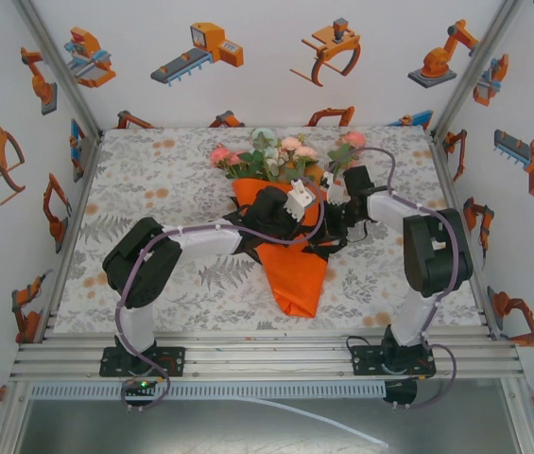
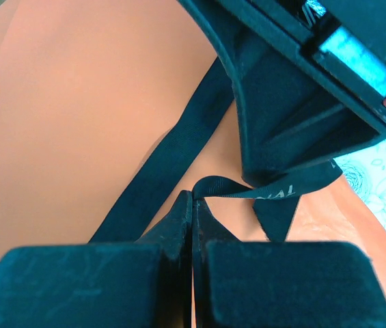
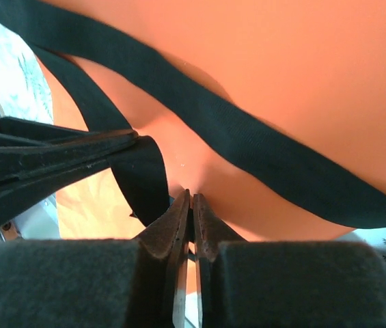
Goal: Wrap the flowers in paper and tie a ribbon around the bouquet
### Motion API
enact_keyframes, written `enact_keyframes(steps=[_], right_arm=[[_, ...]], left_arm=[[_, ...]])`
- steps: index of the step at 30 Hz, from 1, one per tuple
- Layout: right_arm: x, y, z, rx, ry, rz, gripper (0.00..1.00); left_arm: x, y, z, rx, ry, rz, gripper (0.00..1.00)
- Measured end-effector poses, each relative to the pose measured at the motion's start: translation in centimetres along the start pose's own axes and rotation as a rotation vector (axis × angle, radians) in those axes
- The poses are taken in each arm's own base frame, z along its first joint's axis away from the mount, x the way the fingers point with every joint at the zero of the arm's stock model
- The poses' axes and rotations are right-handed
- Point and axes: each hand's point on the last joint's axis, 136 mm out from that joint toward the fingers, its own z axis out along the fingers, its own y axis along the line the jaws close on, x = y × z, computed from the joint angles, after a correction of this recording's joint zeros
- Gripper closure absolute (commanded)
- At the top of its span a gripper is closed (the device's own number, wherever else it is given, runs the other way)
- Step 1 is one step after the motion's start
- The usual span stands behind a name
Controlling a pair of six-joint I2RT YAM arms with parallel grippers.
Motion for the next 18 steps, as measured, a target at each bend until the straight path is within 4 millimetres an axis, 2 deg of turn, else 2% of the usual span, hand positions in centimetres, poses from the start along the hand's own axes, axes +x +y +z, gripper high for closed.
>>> enact_keyframes(steps=[3,5,12,15,18], right_arm=[[0.6,0.1,-0.2,0.004,0.020,0.010,0.80],[0.4,0.3,-0.8,0.024,0.007,0.005,0.79],[-1.9,2.5,-6.1,0.120,-0.209,0.005,0.76],[-0.9,2.6,-7.8,0.158,-0.313,0.090,0.76],[1.3,2.1,-8.6,0.214,-0.386,0.231,0.75]], left_arm=[[0.0,0.1,0.0,-0.003,0.000,-0.005,0.99],[0.0,0.0,0.0,-0.003,0.000,-0.010,0.99],[0.0,0.0,0.0,0.002,-0.002,-0.025,0.99],[-0.1,0.0,0.0,0.002,-0.003,-0.029,0.99],[-0.3,0.0,0.0,0.001,-0.010,-0.034,0.99]])
